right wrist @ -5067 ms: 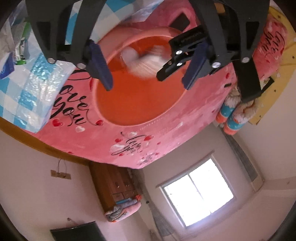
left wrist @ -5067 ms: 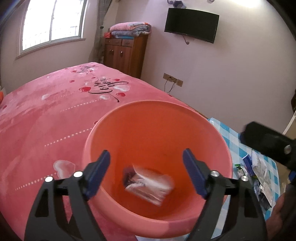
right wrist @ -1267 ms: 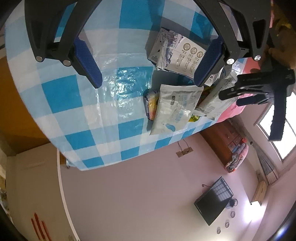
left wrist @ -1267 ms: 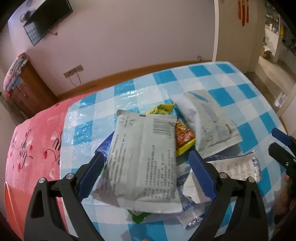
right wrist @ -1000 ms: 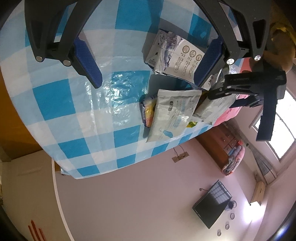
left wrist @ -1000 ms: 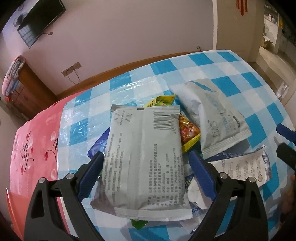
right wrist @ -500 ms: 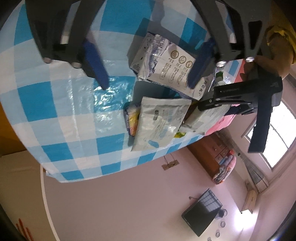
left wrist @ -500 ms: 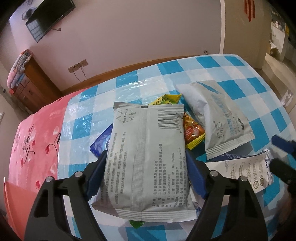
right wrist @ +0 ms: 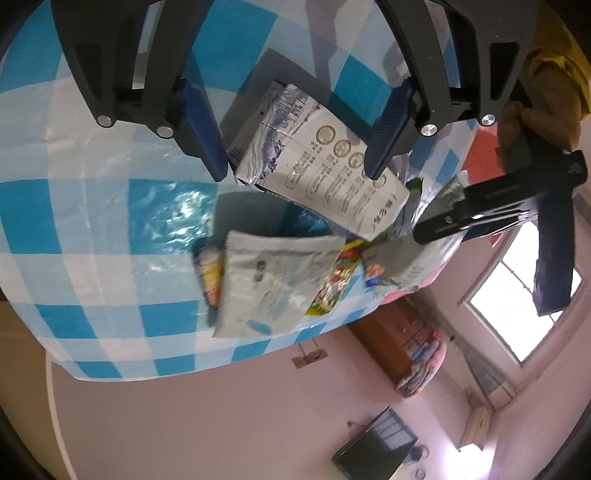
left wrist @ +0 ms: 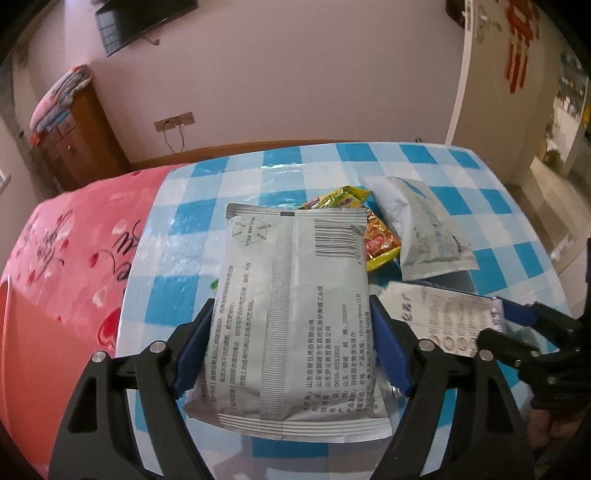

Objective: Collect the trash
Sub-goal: 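Grasp the grey snack bag with the left tool while the right tool grasps a milk carton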

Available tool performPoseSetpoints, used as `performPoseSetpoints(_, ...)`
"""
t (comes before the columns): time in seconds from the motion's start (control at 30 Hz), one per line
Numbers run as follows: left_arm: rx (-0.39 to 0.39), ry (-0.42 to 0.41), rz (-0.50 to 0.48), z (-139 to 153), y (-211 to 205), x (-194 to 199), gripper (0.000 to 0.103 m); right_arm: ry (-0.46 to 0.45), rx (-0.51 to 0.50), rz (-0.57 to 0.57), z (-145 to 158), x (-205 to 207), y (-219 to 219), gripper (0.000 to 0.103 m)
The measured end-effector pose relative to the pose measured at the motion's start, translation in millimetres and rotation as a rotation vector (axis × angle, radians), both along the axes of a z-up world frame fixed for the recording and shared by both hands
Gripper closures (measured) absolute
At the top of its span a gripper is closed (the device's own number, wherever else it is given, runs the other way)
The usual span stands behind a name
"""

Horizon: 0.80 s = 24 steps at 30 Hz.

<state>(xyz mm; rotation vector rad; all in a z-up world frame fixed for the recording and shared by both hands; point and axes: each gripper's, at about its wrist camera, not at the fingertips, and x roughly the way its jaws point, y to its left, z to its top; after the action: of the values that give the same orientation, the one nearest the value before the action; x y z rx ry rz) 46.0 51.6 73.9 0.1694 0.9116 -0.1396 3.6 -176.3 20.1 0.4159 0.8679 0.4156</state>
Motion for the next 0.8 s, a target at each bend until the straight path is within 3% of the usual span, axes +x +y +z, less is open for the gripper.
performPoseSetpoints(0.27, -0.044, 0.000, 0.056, -3.1, 24.3, -33.1, 0.024, 0.045, -0.030, 0.197, 3.5, -16.1, 37.5, 0.027)
performPoseSetpoints(0.4, -0.054, 0.012, 0.077, -8.1, 34.5, -46.2, 0.024, 0.018, -0.121, 0.309, 6.5, -28.4, 62.7, 0.027)
performPoseSetpoints(0.47, -0.065, 0.013, 0.090, -9.3, 39.9, -53.2, 0.024, -0.007, -0.153, 0.294, 10.3, -31.3, 65.8, 0.027)
performPoseSetpoints(0.8, -0.072, 0.031, 0.119, -19.7, 52.3, -73.9, 0.024, -0.039, -0.118, 0.128, 14.6, -22.4, 53.0, 0.027)
